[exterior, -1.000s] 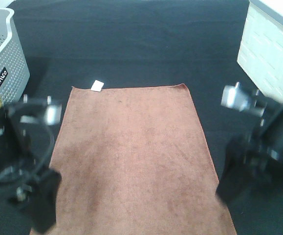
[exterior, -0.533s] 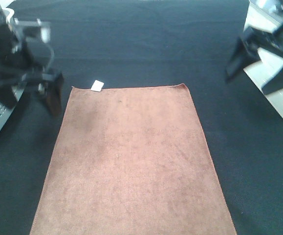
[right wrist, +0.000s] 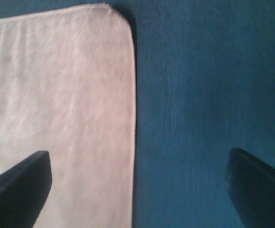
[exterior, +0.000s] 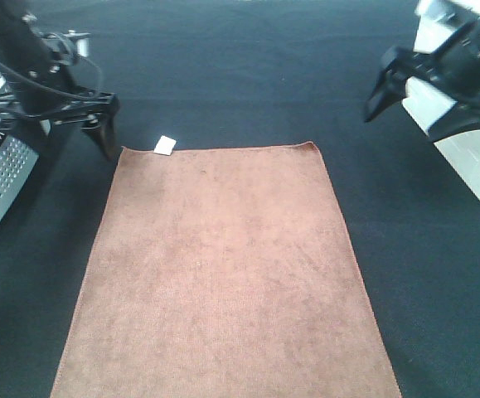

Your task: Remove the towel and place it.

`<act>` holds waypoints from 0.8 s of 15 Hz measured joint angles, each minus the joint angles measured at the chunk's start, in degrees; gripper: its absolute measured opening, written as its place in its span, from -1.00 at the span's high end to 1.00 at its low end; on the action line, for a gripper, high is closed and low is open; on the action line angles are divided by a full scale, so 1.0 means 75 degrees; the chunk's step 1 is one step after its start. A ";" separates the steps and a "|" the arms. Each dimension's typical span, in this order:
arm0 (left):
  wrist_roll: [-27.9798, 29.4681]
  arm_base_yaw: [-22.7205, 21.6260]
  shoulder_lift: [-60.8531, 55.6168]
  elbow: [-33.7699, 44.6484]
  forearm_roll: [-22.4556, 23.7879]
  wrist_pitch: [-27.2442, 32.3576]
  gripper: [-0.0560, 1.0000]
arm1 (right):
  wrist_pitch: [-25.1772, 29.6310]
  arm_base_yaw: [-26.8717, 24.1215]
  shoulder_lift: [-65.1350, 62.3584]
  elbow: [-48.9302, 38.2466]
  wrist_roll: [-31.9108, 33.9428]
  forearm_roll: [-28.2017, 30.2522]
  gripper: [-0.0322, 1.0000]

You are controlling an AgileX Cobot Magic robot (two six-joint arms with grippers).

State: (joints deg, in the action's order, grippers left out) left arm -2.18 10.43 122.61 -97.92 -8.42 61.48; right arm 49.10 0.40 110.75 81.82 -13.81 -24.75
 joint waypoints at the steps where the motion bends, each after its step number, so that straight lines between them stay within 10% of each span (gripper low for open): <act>1: -0.0099 -0.0008 0.0512 -0.0550 -0.0023 -0.0214 -0.75 | -0.0015 0.0000 0.0451 0.0367 -0.0130 -0.0069 -0.87; 12: -0.0115 -0.0008 0.2452 -0.2047 -0.0764 -0.0833 -0.75 | -0.0206 0.0932 0.3911 0.3682 -0.0260 0.0122 -0.87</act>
State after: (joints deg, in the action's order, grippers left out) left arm -3.04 10.37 141.00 -113.27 -14.15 55.23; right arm 47.56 7.39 140.09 109.43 -15.76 -23.84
